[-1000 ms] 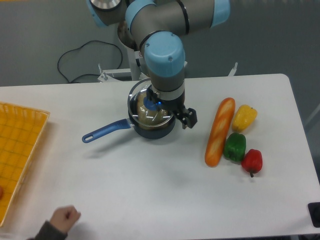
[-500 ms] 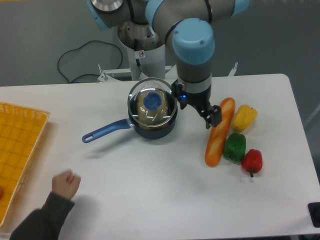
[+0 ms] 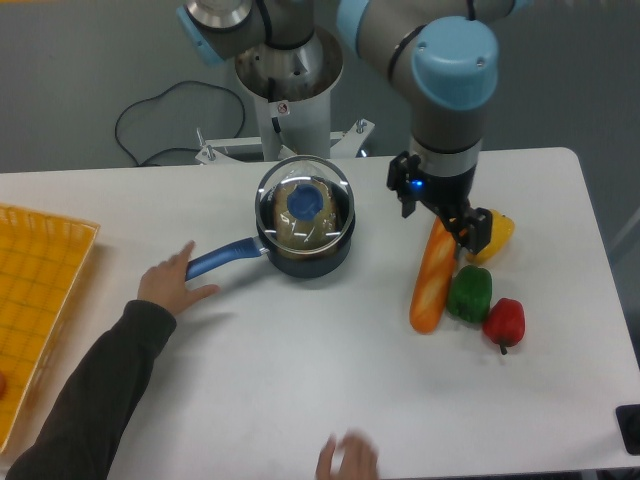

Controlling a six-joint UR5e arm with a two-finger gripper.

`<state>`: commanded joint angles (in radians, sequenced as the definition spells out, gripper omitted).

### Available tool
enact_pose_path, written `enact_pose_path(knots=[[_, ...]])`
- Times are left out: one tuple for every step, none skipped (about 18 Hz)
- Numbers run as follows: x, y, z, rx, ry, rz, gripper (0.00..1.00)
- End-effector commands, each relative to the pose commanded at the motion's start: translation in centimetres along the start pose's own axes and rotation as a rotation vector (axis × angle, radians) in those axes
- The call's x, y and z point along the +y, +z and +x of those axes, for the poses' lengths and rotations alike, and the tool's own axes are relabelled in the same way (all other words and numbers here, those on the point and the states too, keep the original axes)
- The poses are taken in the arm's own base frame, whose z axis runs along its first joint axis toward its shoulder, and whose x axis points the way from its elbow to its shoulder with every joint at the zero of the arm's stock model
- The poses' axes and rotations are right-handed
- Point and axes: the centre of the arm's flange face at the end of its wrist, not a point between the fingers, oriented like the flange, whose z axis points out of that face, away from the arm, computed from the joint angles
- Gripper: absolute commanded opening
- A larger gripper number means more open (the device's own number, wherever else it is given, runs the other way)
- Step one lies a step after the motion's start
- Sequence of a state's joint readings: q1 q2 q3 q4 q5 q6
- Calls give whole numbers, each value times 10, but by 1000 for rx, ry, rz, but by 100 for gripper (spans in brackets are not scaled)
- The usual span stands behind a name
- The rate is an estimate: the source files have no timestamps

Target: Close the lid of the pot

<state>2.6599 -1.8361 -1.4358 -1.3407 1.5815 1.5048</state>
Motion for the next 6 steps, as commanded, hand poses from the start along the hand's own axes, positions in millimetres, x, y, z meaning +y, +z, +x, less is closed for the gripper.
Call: enact_pose_path(knots=[[1, 3, 0, 6, 0, 1, 100], [2, 5, 0, 9, 0, 1, 100], [2, 5, 0, 11, 0, 1, 100], [2, 8, 1, 17, 0, -1, 100], [2, 11, 2, 23, -1, -2, 100], [3, 12, 2, 25, -3, -2, 100]])
